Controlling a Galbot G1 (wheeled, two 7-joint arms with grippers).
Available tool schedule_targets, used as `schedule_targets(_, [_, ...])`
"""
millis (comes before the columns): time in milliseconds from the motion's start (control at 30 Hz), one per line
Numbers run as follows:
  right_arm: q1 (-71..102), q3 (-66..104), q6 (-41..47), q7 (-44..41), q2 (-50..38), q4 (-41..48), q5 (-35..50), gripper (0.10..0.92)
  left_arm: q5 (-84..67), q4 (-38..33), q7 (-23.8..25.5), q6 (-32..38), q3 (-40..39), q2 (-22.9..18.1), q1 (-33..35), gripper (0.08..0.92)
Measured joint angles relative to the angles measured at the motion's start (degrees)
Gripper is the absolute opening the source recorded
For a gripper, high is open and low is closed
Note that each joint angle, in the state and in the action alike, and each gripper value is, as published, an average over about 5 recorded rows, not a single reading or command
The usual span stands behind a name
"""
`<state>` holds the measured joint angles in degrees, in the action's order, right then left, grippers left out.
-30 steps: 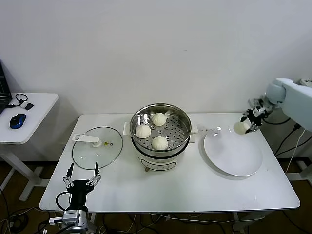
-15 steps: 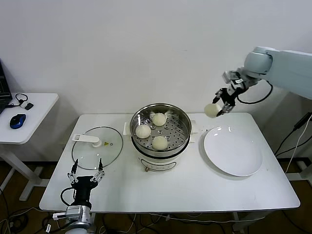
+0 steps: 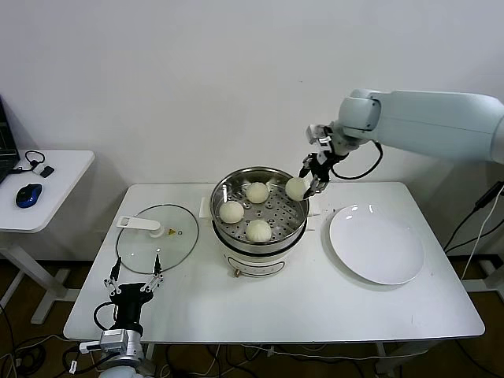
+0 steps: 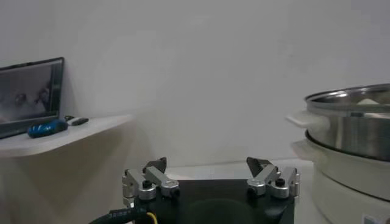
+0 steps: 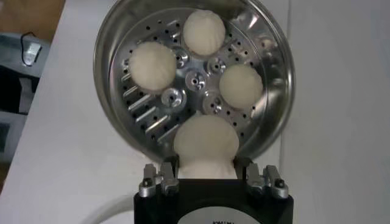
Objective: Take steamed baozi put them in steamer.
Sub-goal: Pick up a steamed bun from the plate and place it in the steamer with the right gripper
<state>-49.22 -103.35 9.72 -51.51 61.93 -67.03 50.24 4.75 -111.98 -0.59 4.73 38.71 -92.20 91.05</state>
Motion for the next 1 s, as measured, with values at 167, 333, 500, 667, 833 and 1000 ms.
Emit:
schedule_targets(167, [3.39,1.43,1.30,1.36,2.14,1.10,0.42,0.602,-0.30,0.50,0.05,-0.01,0.36,0.00,-0.36,0.823])
schedule_targets(333, [6.11,2.21,2.15,2.19,3.38,1.90,0.42,0.602,-0.47,0.79,0.07,0.00,0.47,0.00,-0.55,0.823])
schedule_targets(500, [7.98,2.64,2.69,2.85,4.24,3.08,0.06,0.604,-0.70,0.82,0.07,0.04,0.73,0.00,-0.56,0.823])
schedule_targets(667, [8.73,2.96,3.11,3.37,4.87,3.62,-0.14,0.606,-0.81,0.81,0.05,0.12,1.02,0.00,-0.51,0.823])
schedule_targets(833, [8.86,3.40,3.44,3.63,5.14,3.48,0.41,0.686,-0.90,0.58,0.05,0.13,1.12,0.00,-0.51,0.823])
schedule_targets(1000, [7.83,2.78,3.45,3.21,5.04,2.73,1.45,0.799,-0.98,0.07,0.14,-0.04,1.33,0.00,-0.43,0.823])
